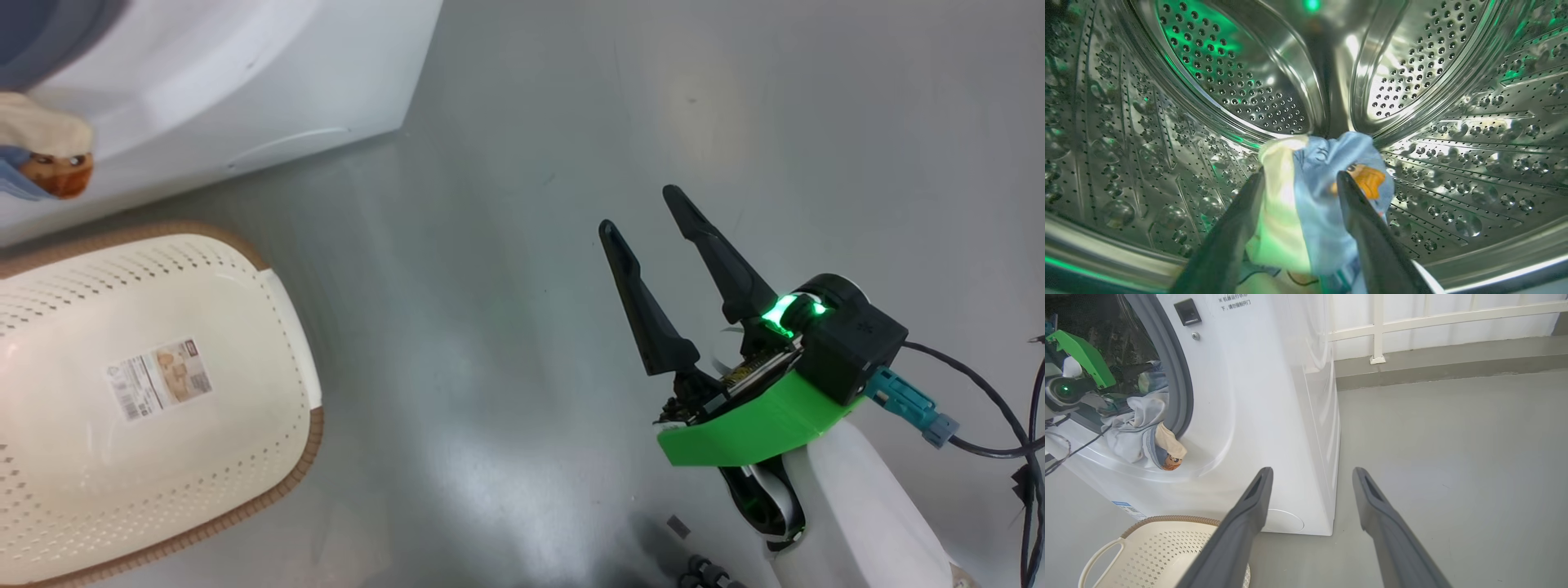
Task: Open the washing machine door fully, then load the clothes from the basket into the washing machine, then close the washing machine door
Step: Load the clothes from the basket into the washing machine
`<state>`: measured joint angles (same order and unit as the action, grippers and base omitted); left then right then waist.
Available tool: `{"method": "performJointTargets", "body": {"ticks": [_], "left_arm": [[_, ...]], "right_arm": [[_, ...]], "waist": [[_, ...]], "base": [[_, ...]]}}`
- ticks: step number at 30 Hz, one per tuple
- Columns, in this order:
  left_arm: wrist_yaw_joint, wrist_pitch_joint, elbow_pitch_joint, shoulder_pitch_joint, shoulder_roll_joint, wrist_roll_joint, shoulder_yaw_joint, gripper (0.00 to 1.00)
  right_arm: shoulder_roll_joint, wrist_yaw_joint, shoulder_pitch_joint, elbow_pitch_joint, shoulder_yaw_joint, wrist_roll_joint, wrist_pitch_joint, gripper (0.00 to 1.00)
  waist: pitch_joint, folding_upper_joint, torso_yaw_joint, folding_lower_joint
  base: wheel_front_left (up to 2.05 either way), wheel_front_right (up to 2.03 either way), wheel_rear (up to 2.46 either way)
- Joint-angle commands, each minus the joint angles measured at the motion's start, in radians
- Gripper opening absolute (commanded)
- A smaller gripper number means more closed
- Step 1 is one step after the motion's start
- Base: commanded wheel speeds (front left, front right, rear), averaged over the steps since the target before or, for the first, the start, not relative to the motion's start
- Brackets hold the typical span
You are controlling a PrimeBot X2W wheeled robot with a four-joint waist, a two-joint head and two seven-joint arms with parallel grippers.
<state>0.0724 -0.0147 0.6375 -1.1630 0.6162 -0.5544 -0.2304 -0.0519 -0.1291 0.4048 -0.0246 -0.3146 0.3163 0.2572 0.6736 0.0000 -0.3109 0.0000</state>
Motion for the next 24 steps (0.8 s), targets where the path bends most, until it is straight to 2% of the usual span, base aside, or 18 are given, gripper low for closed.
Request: {"method": "performJointTargets", "body": {"ticks": [1, 7, 13, 24], "left_arm": [[0.011, 0.006, -0.03, 0.022, 0.055, -0.006, 0.026, 1.0], [0.028, 0.054, -0.058, 0.109, 0.049, -0.019, 0.038, 1.0], [0.054, 0.116, -0.138, 0.264, 0.023, -0.037, 0.046, 1.0], [0.193, 0.207, -0.468, 0.672, -0.03, -0.047, 0.075, 1.0]], "right_arm": [[0.002, -0.002, -0.037, 0.017, -0.014, -0.006, 0.005, 1.0], [0.002, -0.002, -0.052, 0.003, 0.009, -0.002, 0.005, 1.0], [0.002, -0.002, -0.083, -0.017, 0.042, -0.013, 0.005, 1.0], [0.002, -0.002, -0.157, -0.049, 0.098, -0.052, 0.005, 1.0]], "waist": [[-0.012, 0.0, 0.004, 0.0], [-0.064, 0.0, 0.01, 0.0], [-0.134, 0.0, 0.022, 0.0], [-0.251, 0.0, 0.073, 0.0]], "base": [[0.0, 0.0, 0.0], [0.0, 0.0, 0.0], [0.0, 0.0, 0.0], [0.0, 0.0, 0.0]]}}
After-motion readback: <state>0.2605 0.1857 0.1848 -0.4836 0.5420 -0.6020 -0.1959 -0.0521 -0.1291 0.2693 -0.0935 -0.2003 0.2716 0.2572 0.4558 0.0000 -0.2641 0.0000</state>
